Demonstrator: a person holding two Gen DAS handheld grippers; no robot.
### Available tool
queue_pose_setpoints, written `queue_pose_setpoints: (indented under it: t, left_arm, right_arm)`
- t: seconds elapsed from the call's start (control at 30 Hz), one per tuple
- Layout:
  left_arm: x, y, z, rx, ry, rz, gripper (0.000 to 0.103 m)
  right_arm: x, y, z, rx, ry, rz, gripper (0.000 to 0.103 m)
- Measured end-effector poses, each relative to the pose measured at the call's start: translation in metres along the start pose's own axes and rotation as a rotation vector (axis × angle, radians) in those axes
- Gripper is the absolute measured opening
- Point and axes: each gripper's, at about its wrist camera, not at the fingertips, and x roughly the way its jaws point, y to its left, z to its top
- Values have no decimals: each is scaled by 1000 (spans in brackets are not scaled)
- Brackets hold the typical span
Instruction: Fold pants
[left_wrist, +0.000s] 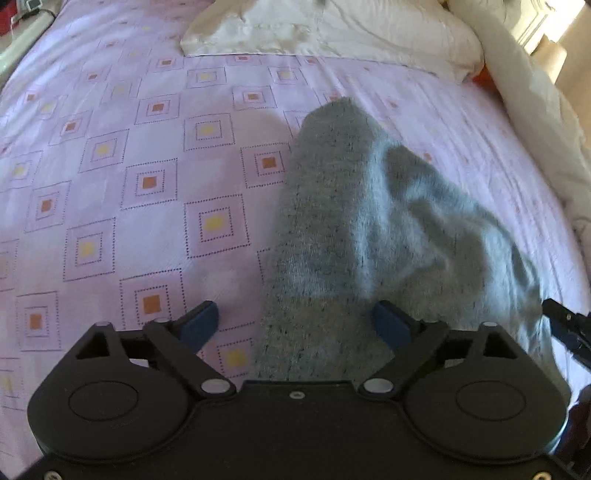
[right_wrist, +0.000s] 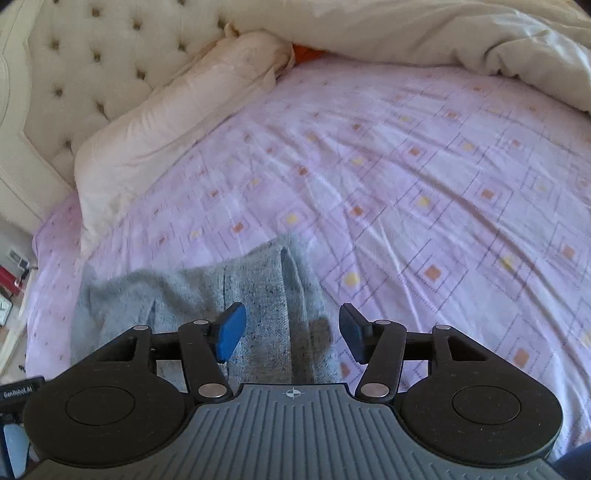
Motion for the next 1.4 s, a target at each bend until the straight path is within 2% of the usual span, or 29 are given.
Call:
queue_pose_setpoints:
  t: [0.1,0.2,0.23,0.27,0.33,0.4,0.43,0.47,0.53,0.6,0.7,0.77,0.93,1.0,1.03,1.07,1.13,1.17,1.27,1.33,1.4]
  left_arm:
    - [6,-5,1,36,-13,2,101]
    - [9,-17,-4,88,-39,38,103]
    - [10,-18,-3,86,-38,37,103]
    - [11,-16,-1,77,-34,30,102]
    - [9,-12,1,51,-26,5,99]
    - [7,-10,4,44,-38,-9,79]
    - [3,-10,4,41,-42,-61,51]
    - [-2,-8,2,18,-39,-105,31]
    - [-8,-13,-2,2,-63,-72,21]
    - [-15,-23,-8,46,-104,-16,13]
    - [-35,-46,-16,159,-189,50,10]
    - [-48,-57,-12,197,-224,36,10]
    - [-68,-90,22,248,-287,-9,9]
    - [-67,-105,40,263,-286,-39,9]
    - [-63,-114,50,274,-288,-43,9]
    - [-58,-122,58,284,-290,-44,10]
    - [-36,-139,74,322,-257,-22,24]
    - [-22,-145,81,327,-227,12,27]
    - [17,-153,87,278,-114,100,26]
    - [22,-151,79,232,-91,97,26]
    - [18,-150,66,204,-83,61,26]
  right_arm:
    - [8,-15,3,114,28,51,58]
    - [7,-14,4,103,40,63,58]
    - [7,-14,4,86,42,68,51]
    - [6,-10,4,62,51,98,34]
    - [1,-2,3,6,42,110,25]
    - [-9,12,1,-114,10,86,20]
    - [-15,18,0,-152,-9,83,19]
    - [-21,24,-1,-182,-29,82,19]
    - [-34,31,0,-215,-67,88,17]
    - [-46,38,2,-245,-101,107,14]
    - [-57,50,16,-311,-151,95,12]
    - [-60,49,33,-310,-190,90,12]
    - [-56,33,80,-282,-263,43,12]
    - [-45,21,99,-261,-271,5,13]
    - [-34,15,107,-243,-261,-27,17]
    - [-19,6,116,-226,-230,-90,21]
    - [5,-12,127,-206,-144,-228,21]
    - [10,-21,129,-181,-121,-257,21]
    - [1,-36,123,-120,-109,-226,21]
    - [-11,-33,114,-145,-115,-212,21]
    - [-22,-26,105,-177,-126,-190,21]
